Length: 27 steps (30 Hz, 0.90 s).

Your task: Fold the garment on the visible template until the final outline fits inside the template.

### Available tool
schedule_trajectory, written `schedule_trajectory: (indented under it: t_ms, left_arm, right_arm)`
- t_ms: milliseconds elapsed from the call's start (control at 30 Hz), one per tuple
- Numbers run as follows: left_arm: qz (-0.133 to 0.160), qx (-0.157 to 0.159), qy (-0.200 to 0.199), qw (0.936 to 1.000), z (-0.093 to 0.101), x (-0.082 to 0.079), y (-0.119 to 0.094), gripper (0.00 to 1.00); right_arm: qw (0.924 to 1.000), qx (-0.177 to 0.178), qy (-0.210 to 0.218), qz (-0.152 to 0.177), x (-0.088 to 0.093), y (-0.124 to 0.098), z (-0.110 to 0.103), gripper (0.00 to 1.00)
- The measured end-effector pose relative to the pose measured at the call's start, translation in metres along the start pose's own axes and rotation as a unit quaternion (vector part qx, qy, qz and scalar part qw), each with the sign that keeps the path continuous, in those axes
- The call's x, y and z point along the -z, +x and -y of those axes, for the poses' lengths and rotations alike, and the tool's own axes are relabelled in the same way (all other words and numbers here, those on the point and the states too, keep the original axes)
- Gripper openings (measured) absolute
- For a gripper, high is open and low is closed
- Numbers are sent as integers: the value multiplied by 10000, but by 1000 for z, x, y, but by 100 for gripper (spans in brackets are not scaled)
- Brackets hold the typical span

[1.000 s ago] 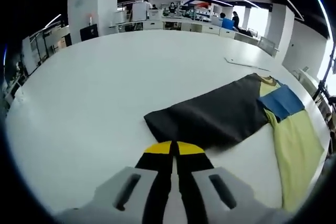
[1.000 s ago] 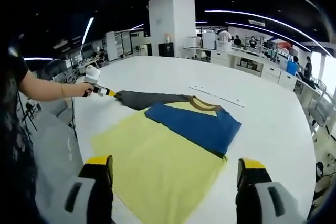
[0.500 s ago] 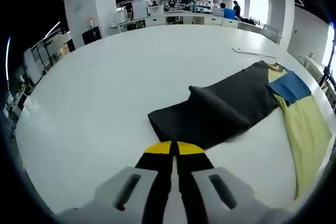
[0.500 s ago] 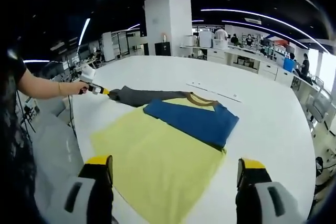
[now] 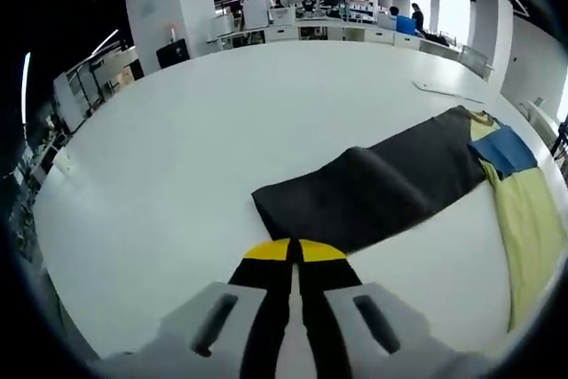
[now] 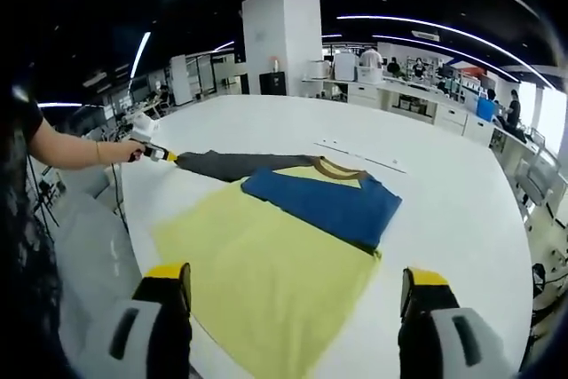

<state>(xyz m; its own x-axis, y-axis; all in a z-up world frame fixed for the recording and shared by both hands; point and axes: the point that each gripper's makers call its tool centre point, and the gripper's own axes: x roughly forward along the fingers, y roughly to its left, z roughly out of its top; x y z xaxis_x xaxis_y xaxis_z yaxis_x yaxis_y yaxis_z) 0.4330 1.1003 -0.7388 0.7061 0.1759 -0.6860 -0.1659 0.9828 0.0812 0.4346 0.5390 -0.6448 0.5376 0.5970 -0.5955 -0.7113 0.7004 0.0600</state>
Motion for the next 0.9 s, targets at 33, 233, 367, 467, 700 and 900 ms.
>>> schedule_trajectory:
  t_ms: [33,233,367,467,700,900]
  left_arm:
    - [-3,-48,7,10000,-2,1,-2,0]
    - [-41,-56,4,10000,1,6,-4,0]
    - [-39,-45,-173,9998,2,8,-3,13]
    - [-28,-6,-466,9989,6,10,-2,23]
    - [-49,-117,-583,9982,3,17,4,21]
    - [-94,-64,-852,9963,4,19,7,19]
  right_arm:
    - [10000,-4,9,1,0,0,0,99]
    - [10000,-40,26,-29,1,1,-5,99]
    - [10000,-44,37,-4,0,2,-3,99]
    - [10000,-57,55,-29,2,2,-3,99]
    - [9999,-20,115,-13,3,1,2,99]
    - [10000,15,72,-47,4,0,6,99]
